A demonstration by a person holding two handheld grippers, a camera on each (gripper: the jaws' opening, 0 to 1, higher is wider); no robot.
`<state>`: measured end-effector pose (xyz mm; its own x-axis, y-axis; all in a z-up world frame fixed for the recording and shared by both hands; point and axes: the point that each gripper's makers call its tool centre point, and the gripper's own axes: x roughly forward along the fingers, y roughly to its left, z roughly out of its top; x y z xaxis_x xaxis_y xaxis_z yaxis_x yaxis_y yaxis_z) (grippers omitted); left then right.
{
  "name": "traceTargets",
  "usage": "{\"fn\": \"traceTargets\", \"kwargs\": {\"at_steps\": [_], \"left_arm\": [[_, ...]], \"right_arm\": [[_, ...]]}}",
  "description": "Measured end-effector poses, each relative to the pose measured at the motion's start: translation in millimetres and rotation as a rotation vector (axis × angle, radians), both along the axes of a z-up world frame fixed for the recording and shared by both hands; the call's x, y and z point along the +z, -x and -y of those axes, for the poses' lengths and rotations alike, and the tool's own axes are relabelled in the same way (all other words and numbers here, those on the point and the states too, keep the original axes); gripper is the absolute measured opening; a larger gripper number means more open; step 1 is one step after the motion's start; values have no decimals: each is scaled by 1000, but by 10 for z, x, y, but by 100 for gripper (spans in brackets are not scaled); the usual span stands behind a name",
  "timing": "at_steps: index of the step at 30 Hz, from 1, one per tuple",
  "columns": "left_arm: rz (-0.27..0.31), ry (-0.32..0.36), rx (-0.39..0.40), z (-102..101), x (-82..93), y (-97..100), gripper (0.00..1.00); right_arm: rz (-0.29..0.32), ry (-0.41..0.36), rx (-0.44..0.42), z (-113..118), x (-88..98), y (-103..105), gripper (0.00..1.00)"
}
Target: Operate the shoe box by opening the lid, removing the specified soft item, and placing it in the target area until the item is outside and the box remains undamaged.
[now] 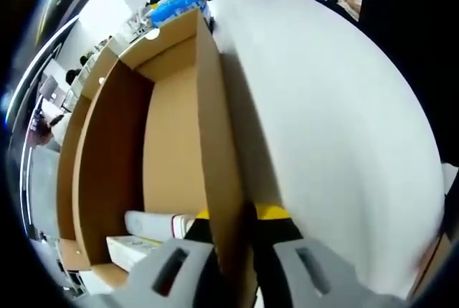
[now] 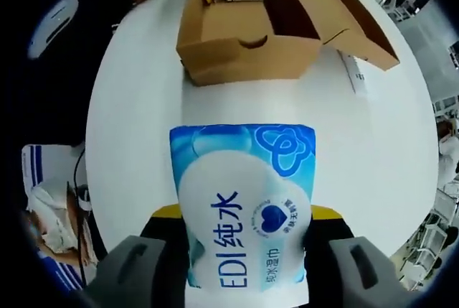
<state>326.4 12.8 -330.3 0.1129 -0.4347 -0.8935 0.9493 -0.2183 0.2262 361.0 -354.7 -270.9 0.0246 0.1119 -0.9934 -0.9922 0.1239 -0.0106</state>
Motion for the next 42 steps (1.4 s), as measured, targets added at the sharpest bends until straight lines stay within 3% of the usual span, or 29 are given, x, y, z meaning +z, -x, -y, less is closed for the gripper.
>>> {"fn": "traceTargets", "kwargs": {"at_steps": [16,21,24,33,35,42], "left_arm": [[1,-3,4,-3,0,-2,8],[-1,-5,4,-6,-3,9,10],[1,-6,2,-6,-4,6,10],[6,-8,-1,-6,-8,1,10],[7,-6,-1,-5,-8,0,10],[9,-5,-3,-2,-11,3,9]], "right_arm": [[16,5,-30,11,-51,20,70],[21,16,-133,67,-114,-13,92],[28,46,-113,141,-114,-9,90],[39,5,-138,11,-39,13,86],[63,6,-109,-5,-8,-8,81],[113,-19,-134,-89,73,-3,81]]}}
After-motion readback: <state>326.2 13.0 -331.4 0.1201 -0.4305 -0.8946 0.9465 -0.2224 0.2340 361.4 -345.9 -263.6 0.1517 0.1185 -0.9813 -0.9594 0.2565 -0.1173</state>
